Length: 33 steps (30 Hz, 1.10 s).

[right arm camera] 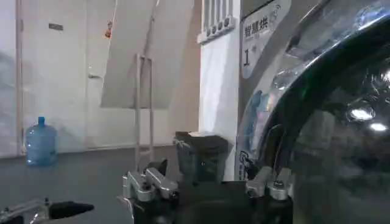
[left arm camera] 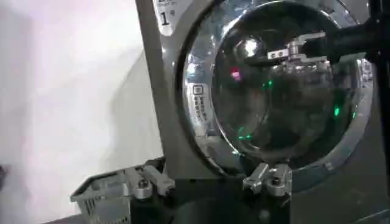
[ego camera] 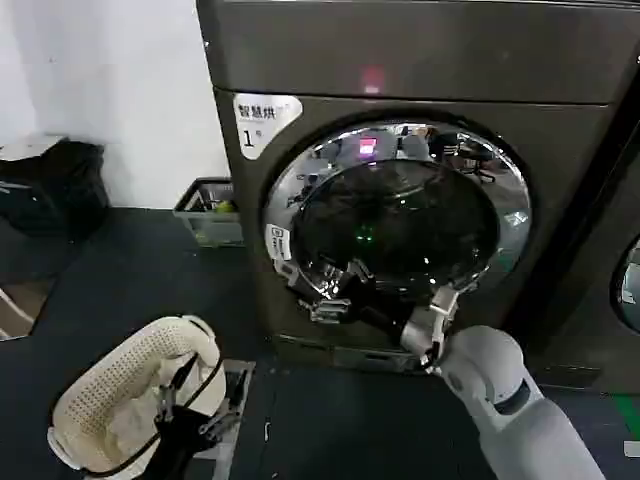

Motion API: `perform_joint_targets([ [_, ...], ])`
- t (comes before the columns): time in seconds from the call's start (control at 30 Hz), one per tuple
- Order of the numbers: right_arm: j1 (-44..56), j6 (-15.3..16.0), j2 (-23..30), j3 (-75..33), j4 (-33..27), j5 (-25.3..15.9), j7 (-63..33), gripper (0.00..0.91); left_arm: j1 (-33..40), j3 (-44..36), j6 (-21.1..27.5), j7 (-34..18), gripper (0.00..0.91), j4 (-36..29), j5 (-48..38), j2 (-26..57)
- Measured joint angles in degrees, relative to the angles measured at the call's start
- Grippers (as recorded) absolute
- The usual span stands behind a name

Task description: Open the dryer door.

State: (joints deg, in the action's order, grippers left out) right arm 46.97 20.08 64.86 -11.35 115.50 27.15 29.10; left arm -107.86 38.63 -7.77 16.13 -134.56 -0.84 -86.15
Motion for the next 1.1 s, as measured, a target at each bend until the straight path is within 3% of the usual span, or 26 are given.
perform_joint_targets([
  [0.3, -1.0, -5.8, 0.6, 1.2, -6.8, -4.5, 1.6, 0.907, -0.3, -0.5, 2.2, 0.4, 0.907, -1.0, -0.9, 0.4],
  [0.7, -6.3, -5.5, 3.6, 6.9, -16.6, -4.5, -0.3, 0.907, -0.1, -0.3, 3.8, -0.4, 0.907, -1.0, 0.2, 0.7],
  [1.1, -12.5, -7.1, 6.9, 11.4, -23.3, -4.9, -2.3, 0.907, -0.6, 0.5, 6.5, -0.5, 0.907, -2.5, 0.6, 0.4],
])
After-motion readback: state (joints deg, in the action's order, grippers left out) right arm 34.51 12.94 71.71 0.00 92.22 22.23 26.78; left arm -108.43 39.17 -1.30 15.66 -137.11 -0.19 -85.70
